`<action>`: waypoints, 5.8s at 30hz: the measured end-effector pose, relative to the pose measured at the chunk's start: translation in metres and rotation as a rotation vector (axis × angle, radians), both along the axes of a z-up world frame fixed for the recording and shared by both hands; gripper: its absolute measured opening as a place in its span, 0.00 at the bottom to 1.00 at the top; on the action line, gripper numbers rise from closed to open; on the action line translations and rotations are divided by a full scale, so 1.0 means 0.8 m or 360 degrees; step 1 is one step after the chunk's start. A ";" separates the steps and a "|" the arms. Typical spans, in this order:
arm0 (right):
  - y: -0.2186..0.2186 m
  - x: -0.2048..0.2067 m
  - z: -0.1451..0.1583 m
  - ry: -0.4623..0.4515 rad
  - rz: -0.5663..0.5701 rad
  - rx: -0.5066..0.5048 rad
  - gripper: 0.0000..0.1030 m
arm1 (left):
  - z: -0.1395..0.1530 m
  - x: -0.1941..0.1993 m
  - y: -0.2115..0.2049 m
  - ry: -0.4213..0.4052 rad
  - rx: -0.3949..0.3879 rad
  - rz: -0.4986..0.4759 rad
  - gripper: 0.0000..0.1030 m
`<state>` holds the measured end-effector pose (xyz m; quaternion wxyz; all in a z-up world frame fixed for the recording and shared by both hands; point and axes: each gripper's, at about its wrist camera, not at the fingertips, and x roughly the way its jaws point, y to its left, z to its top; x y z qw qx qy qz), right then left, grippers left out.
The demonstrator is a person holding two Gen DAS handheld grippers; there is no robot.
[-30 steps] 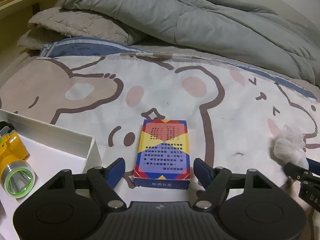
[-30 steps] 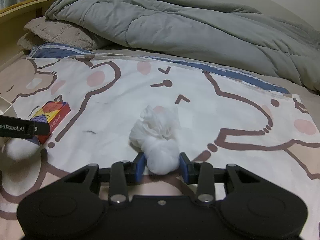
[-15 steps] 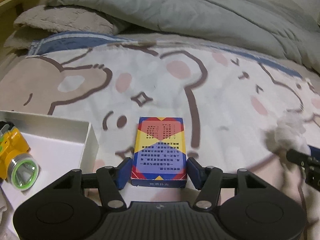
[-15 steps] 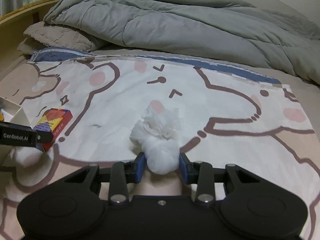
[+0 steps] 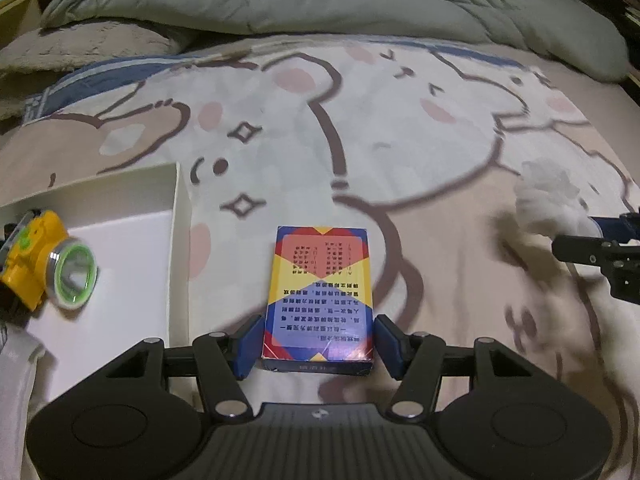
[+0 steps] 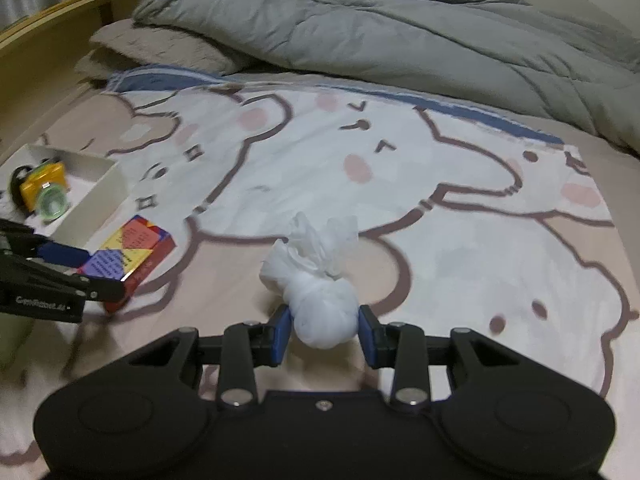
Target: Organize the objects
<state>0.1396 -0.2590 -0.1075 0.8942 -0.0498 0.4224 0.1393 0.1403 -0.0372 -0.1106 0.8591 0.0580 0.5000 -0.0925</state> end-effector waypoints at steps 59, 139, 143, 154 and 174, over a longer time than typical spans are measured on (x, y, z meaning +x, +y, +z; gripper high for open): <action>0.134 -0.048 0.071 -0.0090 0.0229 0.0116 0.32 | 0.125 0.006 0.174 -0.0332 -0.0279 0.0339 0.58; 0.381 -0.050 0.084 0.0243 0.0568 0.0741 0.98 | 0.133 -0.053 0.394 -0.0423 0.0027 0.0805 0.90; 0.367 -0.057 0.096 0.0182 0.0578 0.0702 0.99 | 0.138 -0.062 0.387 -0.0426 0.0030 0.0809 0.90; 0.314 -0.080 0.128 0.0053 0.0588 0.0618 1.00 | 0.163 -0.103 0.346 -0.0480 0.0022 0.0780 0.95; 0.211 -0.125 0.156 -0.0090 0.0542 0.0531 1.00 | 0.197 -0.208 0.237 -0.0607 -0.0005 0.0749 0.99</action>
